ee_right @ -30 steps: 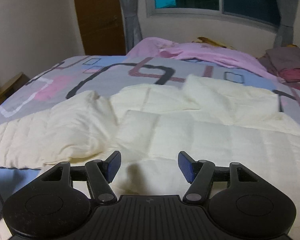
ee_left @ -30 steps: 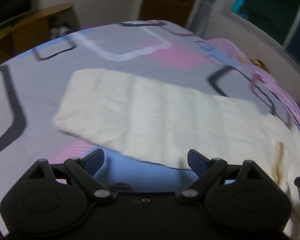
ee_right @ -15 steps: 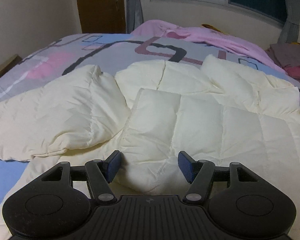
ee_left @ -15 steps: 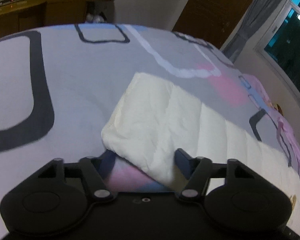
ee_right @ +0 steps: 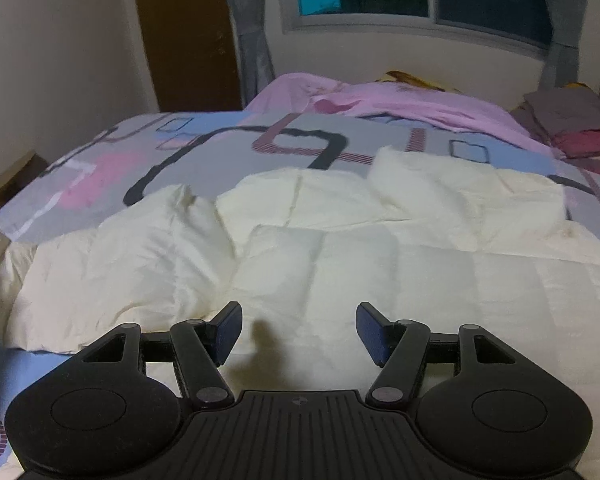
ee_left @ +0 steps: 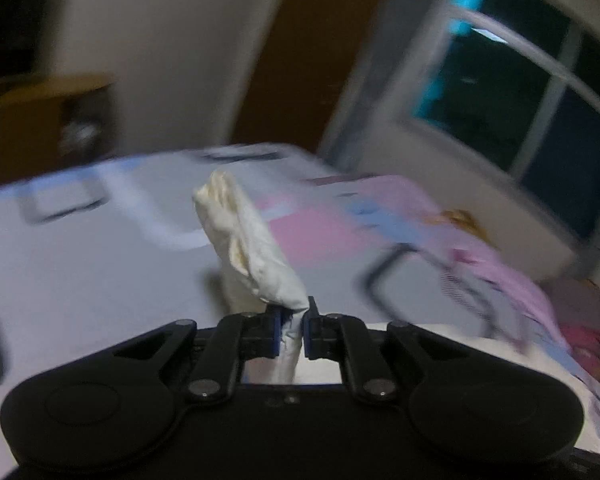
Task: Fold large clothes
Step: 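Grasp the other sleeve near its cuff with the left gripper, then fold the held sleeve over the jacket body with the left gripper, release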
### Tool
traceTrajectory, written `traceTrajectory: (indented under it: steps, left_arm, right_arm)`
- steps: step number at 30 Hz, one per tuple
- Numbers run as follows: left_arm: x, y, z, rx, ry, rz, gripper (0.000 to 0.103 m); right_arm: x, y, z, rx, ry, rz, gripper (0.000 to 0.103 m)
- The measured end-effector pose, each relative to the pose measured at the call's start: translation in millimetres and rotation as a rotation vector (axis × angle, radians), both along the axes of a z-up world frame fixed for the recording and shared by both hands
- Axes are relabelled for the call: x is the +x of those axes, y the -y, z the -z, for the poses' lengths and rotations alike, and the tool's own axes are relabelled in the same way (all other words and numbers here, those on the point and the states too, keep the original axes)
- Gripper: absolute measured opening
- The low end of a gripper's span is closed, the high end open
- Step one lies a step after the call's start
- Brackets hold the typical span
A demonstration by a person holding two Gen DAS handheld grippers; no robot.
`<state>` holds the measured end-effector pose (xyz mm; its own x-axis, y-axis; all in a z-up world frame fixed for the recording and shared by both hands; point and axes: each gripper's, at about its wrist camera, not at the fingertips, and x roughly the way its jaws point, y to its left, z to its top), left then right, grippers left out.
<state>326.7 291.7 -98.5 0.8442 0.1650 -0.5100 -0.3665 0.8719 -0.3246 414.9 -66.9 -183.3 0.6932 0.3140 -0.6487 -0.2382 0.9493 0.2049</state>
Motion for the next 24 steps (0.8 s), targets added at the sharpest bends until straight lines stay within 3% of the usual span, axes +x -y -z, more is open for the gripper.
traceTrajectory:
  steps: [5, 9, 15, 19, 21, 23, 24]
  left_arm:
    - [28.6, 81.7, -27.1, 0.029, 0.064, 0.238, 0.010]
    - [49.5, 163.2, -29.3, 0.079, 0.087, 0.441, 0.010]
    - [73.8, 275.7, 4.5, 0.115, 0.026, 0.688, 0.010]
    - [78.7, 330.6, 42.3, 0.210, -0.069, 0.801, 0.011]
    - [78.7, 345.6, 55.7, 0.248, -0.127, 0.830, 0.025]
    - [72.2, 342.8, 62.9, 0.271, -0.153, 0.842, 0.030]
    - [68.8, 340.0, 63.7, 0.287, -0.158, 0.831, 0.044]
  right_arm:
    - [-10.9, 41.1, -9.4, 0.009, 0.013, 0.066, 0.063]
    - [-23.7, 82.5, -11.9, 0.017, 0.013, 0.134, 0.063]
    - [-43.1, 141.1, -8.3, 0.013, -0.004, 0.246, 0.063]
    - [-53.9, 174.2, -6.5, 0.038, -0.025, 0.297, 0.063]
    - [-55.4, 184.3, -6.3, 0.071, -0.043, 0.300, 0.063]
    - [-54.6, 189.6, -5.8, 0.117, -0.057, 0.306, 0.063]
    - [-53.4, 190.9, -5.8, 0.148, -0.065, 0.304, 0.063]
